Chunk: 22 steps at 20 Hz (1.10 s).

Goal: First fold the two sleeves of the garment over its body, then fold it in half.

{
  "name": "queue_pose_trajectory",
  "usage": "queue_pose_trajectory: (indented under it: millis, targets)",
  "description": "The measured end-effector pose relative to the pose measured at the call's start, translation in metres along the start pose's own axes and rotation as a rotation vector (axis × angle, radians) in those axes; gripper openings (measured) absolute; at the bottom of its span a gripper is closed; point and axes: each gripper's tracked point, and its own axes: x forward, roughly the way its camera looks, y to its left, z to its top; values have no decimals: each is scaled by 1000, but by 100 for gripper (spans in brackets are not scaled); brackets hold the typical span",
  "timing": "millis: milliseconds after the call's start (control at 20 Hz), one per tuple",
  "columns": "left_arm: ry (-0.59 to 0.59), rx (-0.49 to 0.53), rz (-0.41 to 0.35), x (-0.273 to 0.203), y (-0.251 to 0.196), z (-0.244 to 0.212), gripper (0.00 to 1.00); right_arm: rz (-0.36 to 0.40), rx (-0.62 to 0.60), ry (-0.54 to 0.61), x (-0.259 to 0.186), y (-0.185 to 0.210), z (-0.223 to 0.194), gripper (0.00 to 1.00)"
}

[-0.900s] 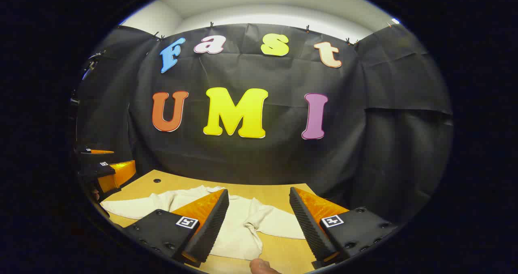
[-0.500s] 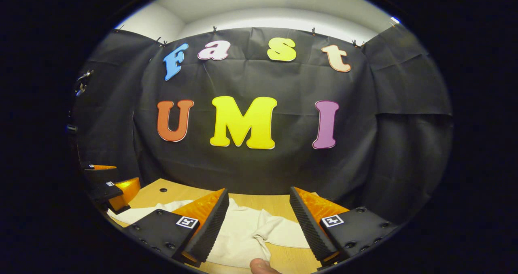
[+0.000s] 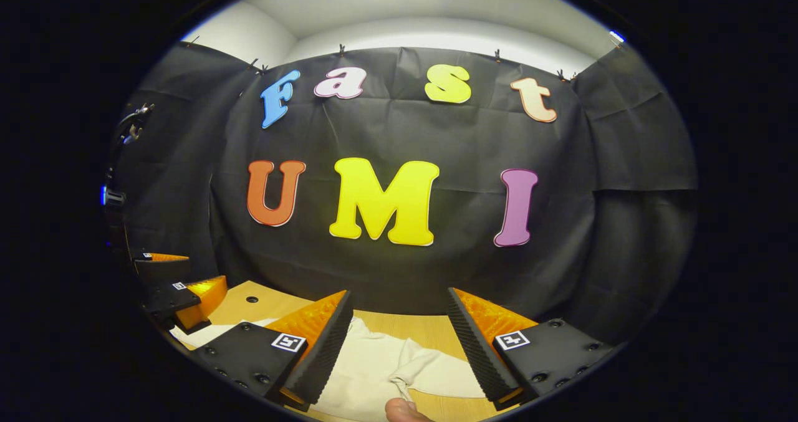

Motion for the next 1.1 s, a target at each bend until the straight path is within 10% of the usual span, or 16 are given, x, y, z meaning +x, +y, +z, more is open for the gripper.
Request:
queue_pose_trajectory:
  millis: [650, 1100]
  targets:
    - [14, -8, 1, 20, -6, -6, 100, -52, 82, 86, 30, -36, -33, 94]
    - [30, 42, -24, 8, -44, -14, 100, -376, 154, 326, 51, -217, -177, 94]
